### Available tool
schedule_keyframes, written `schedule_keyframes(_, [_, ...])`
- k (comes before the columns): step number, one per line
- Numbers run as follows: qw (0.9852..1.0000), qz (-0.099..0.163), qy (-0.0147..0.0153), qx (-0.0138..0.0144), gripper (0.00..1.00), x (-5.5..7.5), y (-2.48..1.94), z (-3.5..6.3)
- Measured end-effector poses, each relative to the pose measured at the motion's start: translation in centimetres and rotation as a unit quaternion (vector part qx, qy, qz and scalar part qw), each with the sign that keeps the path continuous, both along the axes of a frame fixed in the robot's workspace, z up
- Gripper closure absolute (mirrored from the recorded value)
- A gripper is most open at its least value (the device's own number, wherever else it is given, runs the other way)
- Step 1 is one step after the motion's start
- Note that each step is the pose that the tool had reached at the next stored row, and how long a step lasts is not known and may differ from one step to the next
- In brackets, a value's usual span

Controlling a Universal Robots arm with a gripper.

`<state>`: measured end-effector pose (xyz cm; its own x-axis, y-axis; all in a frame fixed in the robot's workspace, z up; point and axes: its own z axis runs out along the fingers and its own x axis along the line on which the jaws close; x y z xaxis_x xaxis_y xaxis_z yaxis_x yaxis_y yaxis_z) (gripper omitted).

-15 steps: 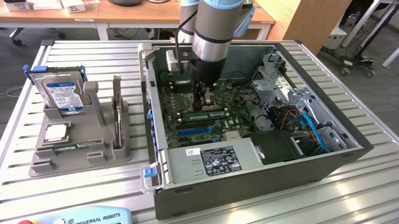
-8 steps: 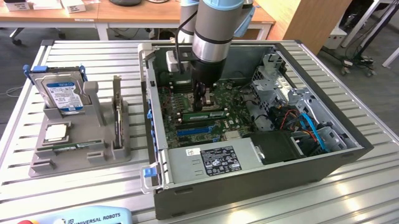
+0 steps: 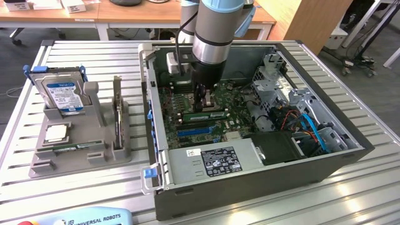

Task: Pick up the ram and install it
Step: 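Press down the ram until it locks into place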

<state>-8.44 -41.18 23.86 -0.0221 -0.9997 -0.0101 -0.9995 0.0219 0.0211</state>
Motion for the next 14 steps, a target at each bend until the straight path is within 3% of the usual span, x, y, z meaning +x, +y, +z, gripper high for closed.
schedule_keyframes(14, [1.0,0.0,-0.0001,0.0001,0.9,0.0,0.0,-0.53])
